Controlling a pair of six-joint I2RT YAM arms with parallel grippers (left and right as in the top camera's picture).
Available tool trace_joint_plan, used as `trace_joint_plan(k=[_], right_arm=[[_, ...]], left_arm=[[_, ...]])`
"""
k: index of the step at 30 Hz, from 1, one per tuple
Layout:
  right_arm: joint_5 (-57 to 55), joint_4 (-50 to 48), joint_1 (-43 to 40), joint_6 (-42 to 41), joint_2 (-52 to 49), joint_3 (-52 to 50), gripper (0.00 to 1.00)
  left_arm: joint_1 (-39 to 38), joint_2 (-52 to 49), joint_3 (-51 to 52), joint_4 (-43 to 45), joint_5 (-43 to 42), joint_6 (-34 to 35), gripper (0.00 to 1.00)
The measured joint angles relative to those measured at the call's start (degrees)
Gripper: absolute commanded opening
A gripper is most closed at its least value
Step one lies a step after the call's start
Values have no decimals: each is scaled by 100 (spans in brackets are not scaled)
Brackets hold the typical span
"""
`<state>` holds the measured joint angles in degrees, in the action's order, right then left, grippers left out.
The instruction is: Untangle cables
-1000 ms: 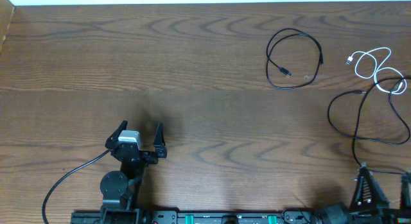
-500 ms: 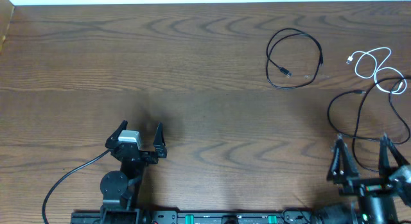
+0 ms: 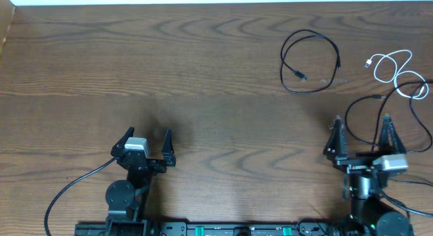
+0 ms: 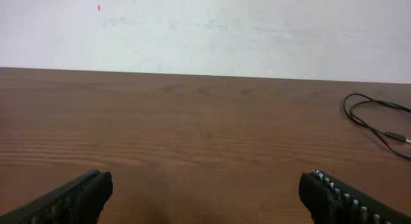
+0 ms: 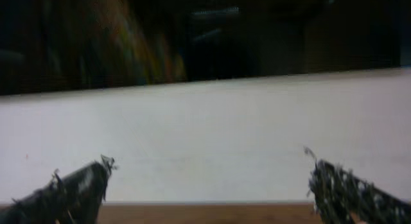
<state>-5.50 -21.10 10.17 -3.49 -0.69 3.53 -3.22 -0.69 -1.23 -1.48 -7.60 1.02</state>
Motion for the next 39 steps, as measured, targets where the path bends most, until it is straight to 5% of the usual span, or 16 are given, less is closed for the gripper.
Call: trace_joint_plan(k=[6,12,39], right_arm=[[17,603,0,11,9,-304,99],[76,2474,-197,33,-15,-317,99],[234,2487,-610,525,-4,-317,99]], left_arm=[[0,0,0,2,0,0,98],[0,0,0,2,0,0,98],[0,0,0,0,0,-2,98]])
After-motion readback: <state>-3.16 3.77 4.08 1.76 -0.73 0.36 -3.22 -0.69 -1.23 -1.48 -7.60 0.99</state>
